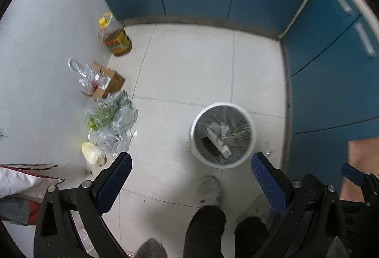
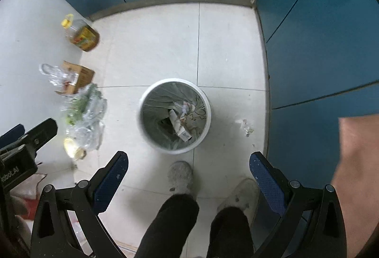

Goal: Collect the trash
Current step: 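Move both tools back toward the countertop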

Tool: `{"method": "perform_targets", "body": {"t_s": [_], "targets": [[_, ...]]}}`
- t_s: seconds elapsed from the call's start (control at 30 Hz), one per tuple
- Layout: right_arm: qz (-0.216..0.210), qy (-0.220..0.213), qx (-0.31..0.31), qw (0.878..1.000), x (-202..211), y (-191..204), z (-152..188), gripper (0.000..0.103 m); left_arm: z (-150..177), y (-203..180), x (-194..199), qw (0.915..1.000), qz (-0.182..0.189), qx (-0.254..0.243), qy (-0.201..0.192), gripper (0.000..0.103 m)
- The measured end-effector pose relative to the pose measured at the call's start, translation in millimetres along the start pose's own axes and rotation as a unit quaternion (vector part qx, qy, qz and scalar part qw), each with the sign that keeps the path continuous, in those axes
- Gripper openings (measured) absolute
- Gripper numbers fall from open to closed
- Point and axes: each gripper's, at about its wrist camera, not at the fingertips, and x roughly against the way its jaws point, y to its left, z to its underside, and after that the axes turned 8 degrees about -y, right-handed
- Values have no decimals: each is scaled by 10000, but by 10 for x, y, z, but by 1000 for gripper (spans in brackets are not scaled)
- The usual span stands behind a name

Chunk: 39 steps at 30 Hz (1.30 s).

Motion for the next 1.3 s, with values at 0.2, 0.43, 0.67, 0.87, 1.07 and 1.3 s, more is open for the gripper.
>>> {"method": "perform_targets", "body": {"t_s": [0.2, 0.43, 0.67, 0.87, 1.07, 1.3], "targets": [[-184, -272, -2, 9995, 1226, -63, 95, 103, 9, -84, 871, 9995, 266, -46, -191, 103], [-412, -682, -2, 9968, 2277, -129, 170, 103, 69, -118, 1626, 9986, 316, -14, -431, 103], [-935, -1063, -166, 9898, 2844, -379, 225, 103, 129, -293, 2248, 9965, -36, 193, -814, 103], [-1135, -1527, -699, 9792, 3324, -1108, 250, 103, -8, -1064, 2706, 9875, -103, -373, -1527, 103], [-523, -1854, -1748, 9656, 3727, -2515, 546, 103, -106, -2373, 2852, 9777, 544, -1148, -1674, 103], [318, -1480, -3573, 9217, 3656, -4417, 1516, 103, 321, -4086, 2229, 9649, 1674, -2021, -118, 102]]}}
